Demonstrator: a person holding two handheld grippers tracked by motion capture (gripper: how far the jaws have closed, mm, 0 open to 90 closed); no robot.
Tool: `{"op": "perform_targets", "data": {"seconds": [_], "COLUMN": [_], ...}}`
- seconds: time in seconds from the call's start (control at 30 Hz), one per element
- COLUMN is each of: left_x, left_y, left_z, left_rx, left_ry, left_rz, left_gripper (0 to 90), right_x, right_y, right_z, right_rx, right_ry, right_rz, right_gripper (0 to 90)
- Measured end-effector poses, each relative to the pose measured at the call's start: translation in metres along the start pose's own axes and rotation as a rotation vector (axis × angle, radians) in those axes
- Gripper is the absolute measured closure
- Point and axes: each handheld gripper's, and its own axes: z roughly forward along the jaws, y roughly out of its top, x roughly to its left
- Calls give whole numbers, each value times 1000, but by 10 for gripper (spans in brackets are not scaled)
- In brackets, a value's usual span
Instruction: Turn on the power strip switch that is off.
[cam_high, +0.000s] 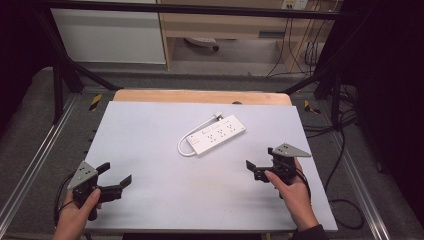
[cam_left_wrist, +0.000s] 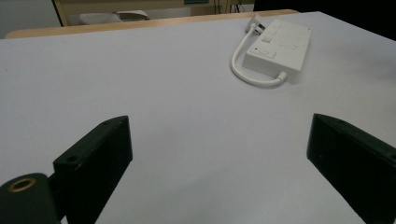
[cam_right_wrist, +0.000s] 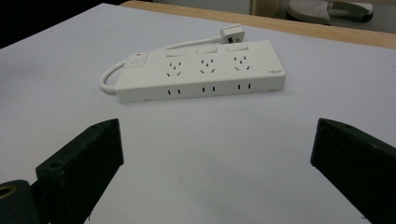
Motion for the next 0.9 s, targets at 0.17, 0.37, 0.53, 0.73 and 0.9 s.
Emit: {"op": "perform_targets", "data": {"seconds": [0.17,0.37,0.53,0.73,0.9], "left_x": [0,0,0,-1,-1], "left_y": [0,0,0,0,0], "left_z": [0,0,0,0,0], "left_rx": [2,3,4,6,8], "left_ry": [0,-1,-2,2,0], "left_rz": [1,3,3,6,12], "left_gripper": [69,69,69,69,69], "right_x": [0,0,-1,0,1], "right_y": [6,11,15,21,26], "right_z": [4,8,12,21,28], "right_rx": [1,-7,-9,-6,1], "right_ry": [1,1,-2,-26,-28], "right_rz": [-1,4,-1,-16,-29], "right_gripper": [31,32,34,46,46]}}
